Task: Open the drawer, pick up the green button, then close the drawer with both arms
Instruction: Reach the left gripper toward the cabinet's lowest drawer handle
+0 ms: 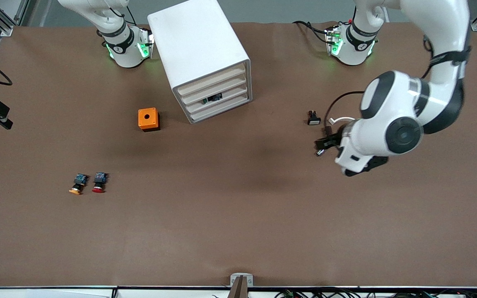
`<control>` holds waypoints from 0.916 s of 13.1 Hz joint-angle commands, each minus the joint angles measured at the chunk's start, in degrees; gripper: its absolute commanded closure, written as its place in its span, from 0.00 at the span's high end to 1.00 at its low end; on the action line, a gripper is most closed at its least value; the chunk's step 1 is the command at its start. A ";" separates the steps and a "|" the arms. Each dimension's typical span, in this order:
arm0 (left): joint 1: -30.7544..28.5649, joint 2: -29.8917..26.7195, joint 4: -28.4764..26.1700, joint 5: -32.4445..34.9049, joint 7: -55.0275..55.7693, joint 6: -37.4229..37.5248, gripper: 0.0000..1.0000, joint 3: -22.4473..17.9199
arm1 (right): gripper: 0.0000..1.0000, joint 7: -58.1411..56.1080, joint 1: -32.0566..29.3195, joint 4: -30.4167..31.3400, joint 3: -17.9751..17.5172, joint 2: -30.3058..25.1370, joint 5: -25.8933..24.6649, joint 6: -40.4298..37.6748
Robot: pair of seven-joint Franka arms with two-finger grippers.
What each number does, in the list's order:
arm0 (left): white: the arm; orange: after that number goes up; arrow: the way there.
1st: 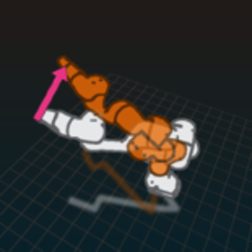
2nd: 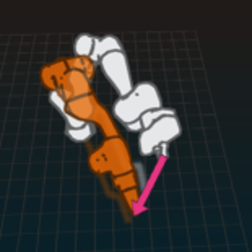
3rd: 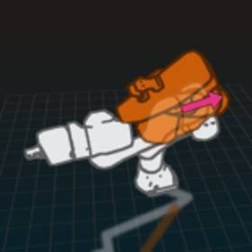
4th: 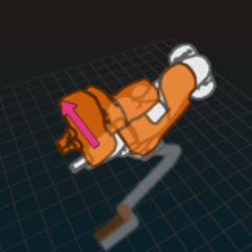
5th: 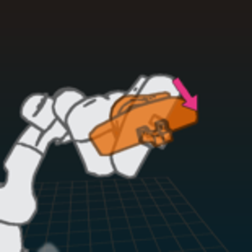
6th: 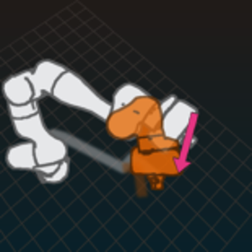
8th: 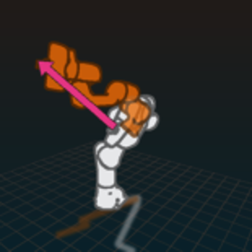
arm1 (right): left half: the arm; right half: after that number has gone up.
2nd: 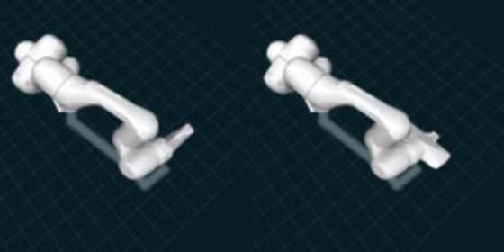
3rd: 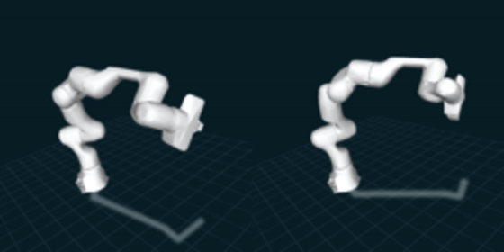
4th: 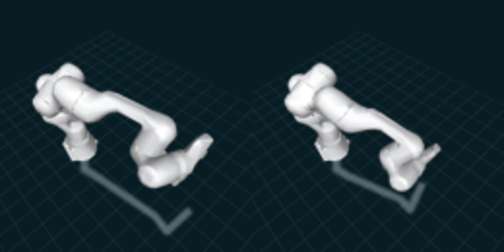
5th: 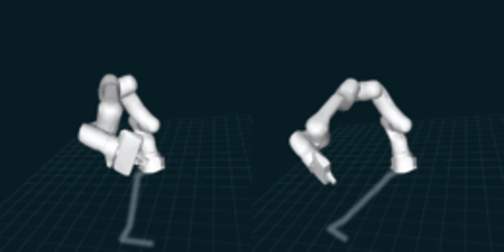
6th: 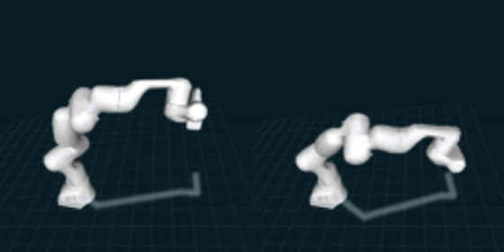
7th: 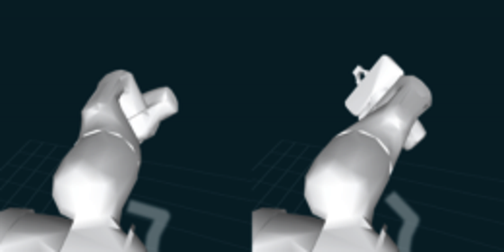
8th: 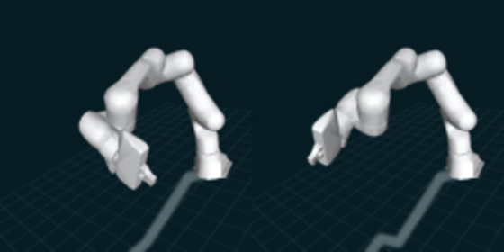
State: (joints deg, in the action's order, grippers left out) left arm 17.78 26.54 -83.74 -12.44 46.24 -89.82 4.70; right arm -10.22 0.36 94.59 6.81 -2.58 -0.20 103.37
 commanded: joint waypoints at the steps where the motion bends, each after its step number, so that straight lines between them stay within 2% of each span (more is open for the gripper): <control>1: 3.12 9.29 8.67 -5.31 16.80 2.37 0.99 -0.66 | 1.00 0.20 -0.89 -1.16 -0.57 0.56 0.03 -0.36; 3: 5.33 13.52 11.13 -6.45 25.97 2.29 0.99 -0.31 | 1.00 0.29 -0.89 -1.16 -0.57 0.56 0.03 -0.36; 8: 7.61 20.65 11.23 -18.30 49.95 2.11 0.99 -0.22 | 1.00 0.20 -0.89 -1.16 -0.57 0.56 0.11 -0.36; 12: 9.82 24.25 11.23 -28.93 61.23 2.11 0.99 -0.22 | 1.00 0.20 -0.89 -1.16 -0.57 0.56 0.03 -0.36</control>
State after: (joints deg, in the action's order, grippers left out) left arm 26.78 48.64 -74.78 -37.20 102.62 -89.25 4.89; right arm -10.22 0.36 94.40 6.82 -2.49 -0.20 103.37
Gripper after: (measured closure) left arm 0.004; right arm 0.000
